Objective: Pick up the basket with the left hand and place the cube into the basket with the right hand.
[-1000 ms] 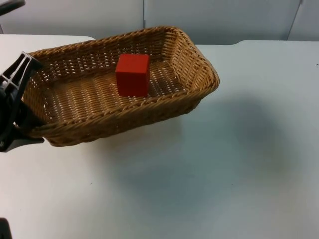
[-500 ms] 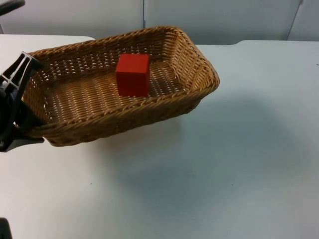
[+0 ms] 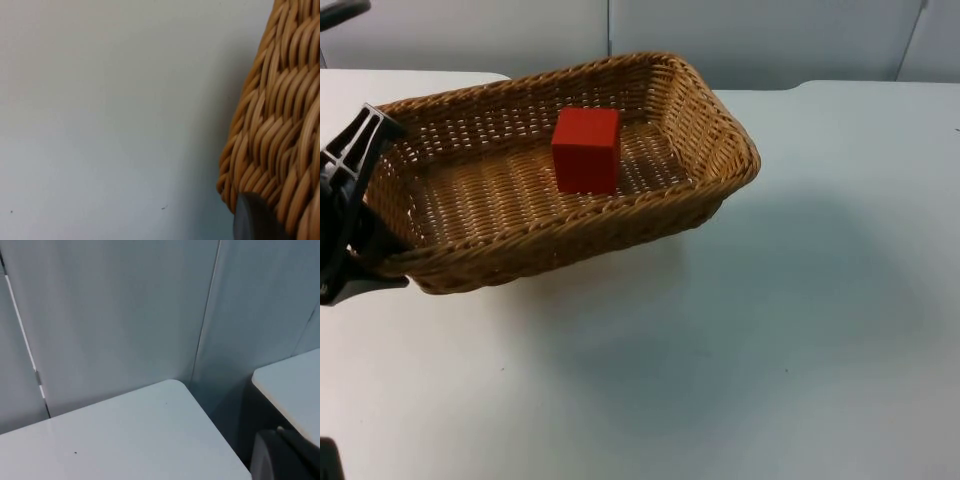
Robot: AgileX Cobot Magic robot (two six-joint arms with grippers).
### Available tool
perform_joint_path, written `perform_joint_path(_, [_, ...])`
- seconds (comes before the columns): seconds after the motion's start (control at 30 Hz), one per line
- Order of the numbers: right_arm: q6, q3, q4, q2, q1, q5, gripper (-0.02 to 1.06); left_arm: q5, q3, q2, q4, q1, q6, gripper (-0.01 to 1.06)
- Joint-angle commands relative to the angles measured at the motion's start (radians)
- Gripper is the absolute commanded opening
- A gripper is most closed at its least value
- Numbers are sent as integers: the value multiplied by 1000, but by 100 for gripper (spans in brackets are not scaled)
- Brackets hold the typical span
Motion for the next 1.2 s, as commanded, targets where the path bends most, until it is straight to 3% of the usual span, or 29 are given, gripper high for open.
perform_joint_path(0.0, [1, 6, 5, -3, -5, -10, 0, 24, -7, -14, -13, -6, -3, 0])
perform_joint_path(0.63, [-9, 6, 52, -3, -5, -12, 0, -21, -7, -14, -10, -6, 41, 0])
perform_joint_path(0.97, [-9, 6, 56, -3, -5, -16, 0, 79, -7, -14, -10, -6, 186, 0])
perform_joint_path(1.17, [-9, 6, 58, -3, -5, -16, 0, 212, -7, 12, -10, -6, 207, 3])
